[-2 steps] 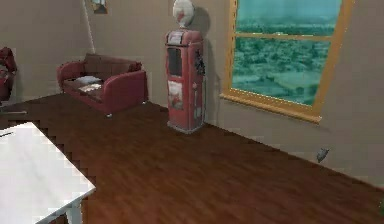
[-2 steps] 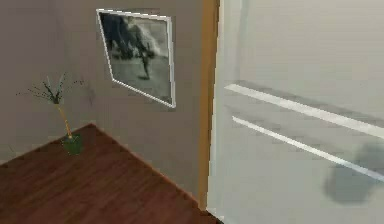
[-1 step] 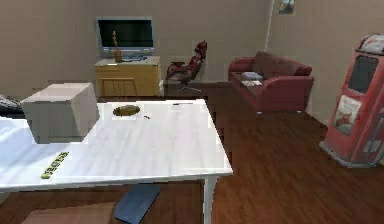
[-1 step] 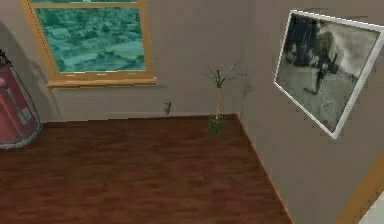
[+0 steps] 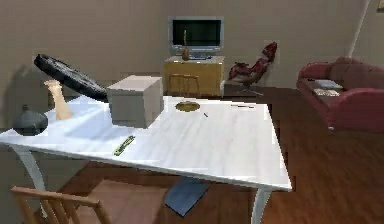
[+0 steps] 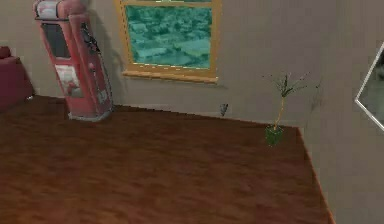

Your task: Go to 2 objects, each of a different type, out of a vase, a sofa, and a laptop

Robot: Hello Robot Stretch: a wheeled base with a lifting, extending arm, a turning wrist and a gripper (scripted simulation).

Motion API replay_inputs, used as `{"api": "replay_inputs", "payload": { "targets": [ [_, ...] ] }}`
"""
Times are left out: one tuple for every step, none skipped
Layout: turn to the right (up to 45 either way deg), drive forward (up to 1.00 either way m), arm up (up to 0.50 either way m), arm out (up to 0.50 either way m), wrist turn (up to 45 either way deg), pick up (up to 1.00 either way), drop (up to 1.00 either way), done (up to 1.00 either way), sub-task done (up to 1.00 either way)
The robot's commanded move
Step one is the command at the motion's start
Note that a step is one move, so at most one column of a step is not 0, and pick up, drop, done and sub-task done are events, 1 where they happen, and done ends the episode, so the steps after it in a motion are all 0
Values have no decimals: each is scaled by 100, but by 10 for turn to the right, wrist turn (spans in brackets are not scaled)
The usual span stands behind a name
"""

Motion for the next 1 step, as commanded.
{"api": "replay_inputs", "payload": {
  "targets": [
    [0,0,0,0,0,0,0,100,0]
  ]
}}
